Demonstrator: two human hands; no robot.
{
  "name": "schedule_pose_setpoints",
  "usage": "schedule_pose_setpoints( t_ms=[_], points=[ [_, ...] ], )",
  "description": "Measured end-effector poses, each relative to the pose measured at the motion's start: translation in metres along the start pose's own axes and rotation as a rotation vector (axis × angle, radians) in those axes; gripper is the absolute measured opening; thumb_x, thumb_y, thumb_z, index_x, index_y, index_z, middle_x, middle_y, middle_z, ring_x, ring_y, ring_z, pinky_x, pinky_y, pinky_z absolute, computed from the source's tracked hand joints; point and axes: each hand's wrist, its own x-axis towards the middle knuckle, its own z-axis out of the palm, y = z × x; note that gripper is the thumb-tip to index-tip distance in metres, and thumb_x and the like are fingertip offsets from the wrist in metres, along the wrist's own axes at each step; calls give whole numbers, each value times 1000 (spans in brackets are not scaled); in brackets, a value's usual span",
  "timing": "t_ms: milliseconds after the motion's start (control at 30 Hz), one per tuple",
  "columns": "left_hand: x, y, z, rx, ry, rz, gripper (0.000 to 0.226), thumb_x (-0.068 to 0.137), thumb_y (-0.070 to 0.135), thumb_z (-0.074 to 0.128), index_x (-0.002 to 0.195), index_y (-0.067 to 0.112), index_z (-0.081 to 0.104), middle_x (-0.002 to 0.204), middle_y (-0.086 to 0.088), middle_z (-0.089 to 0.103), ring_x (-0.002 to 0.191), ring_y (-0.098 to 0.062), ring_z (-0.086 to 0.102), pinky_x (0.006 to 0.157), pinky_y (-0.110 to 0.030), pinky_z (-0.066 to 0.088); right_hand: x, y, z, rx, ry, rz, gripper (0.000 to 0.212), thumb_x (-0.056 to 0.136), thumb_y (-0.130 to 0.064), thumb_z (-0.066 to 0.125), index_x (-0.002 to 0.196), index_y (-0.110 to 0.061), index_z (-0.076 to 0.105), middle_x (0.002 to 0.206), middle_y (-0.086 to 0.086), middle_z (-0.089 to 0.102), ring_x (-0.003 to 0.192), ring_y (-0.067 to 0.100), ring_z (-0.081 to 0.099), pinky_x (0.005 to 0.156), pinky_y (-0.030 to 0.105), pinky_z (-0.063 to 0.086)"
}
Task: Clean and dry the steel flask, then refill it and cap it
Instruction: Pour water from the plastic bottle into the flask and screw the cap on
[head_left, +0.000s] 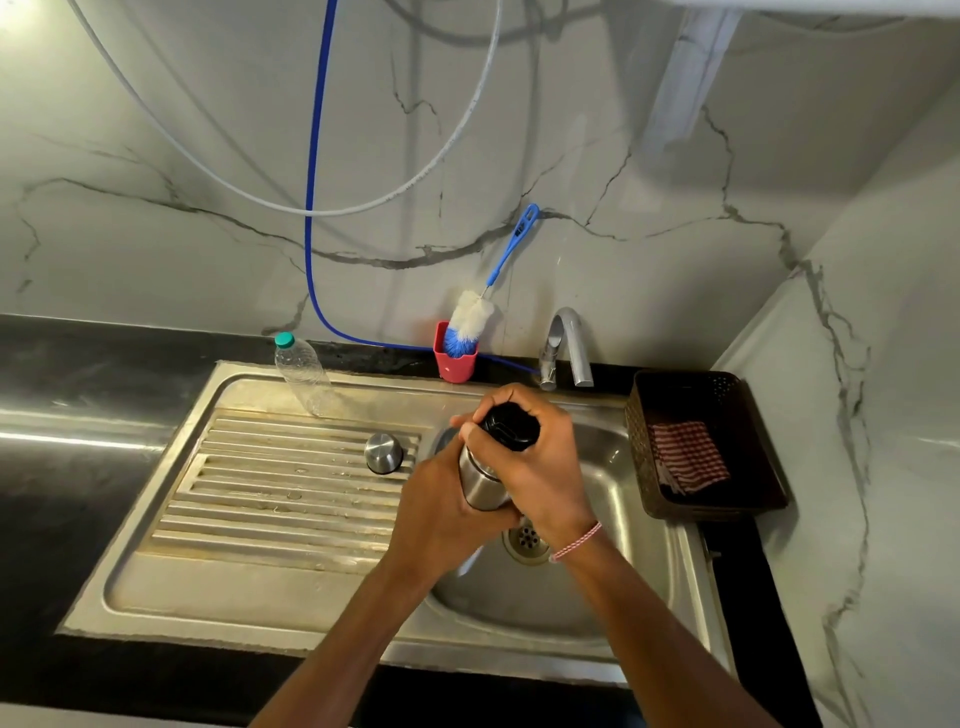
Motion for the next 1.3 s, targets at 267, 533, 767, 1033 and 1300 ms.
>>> schedule_pose_setpoints(
  t_ms=[267, 533, 767, 1033, 1300],
  points=[
    [-10, -11, 7, 107, 107, -92, 74, 57, 60, 66, 124, 30, 57, 79, 22, 63, 74, -4, 66, 61, -17, 46, -2, 21, 20, -151, 181, 32, 13, 80, -11, 81, 83, -15, 70, 78, -5, 71, 77, 16, 69, 76, 32, 58],
    [-16, -46, -27, 135, 238, -215, 60, 57, 46, 88, 105, 39, 54, 80, 22, 64, 72, 4, 63, 68, -20, 50, 25, 33, 30, 42, -187, 251, 71, 93, -68, 36, 120, -10, 65, 116, 2, 72, 113, 13, 66, 99, 27, 52],
    [-34, -91, -67, 156, 327, -292, 62, 63, 34, 96, 113, 30, 60, 90, 11, 69, 79, 0, 67, 72, -21, 54, 58, 146, 60, -609, -190, 258, 22, 100, -33, 59, 85, -17, 62, 81, -1, 67, 78, 20, 64, 76, 45, 56],
    [-47, -119, -110, 157, 356, -324, 61, 64, 39, 95, 113, 32, 58, 87, 19, 64, 76, 4, 64, 68, -12, 49, 68, 241, 132, -1182, -555, 58, 59, 88, -32, 70, 140, -28, 42, 136, 8, 43, 121, 33, 49, 95, 45, 51],
    [-54, -132, -135, 111, 356, -331, 70, 58, 72, 72, 115, 34, 56, 90, 23, 62, 78, 4, 65, 67, -5, 49, 67, 272, 144, -1017, -441, 76, 39, 93, -18, 65, 128, -29, 50, 129, 9, 47, 112, 32, 55, 86, 38, 52]
  ],
)
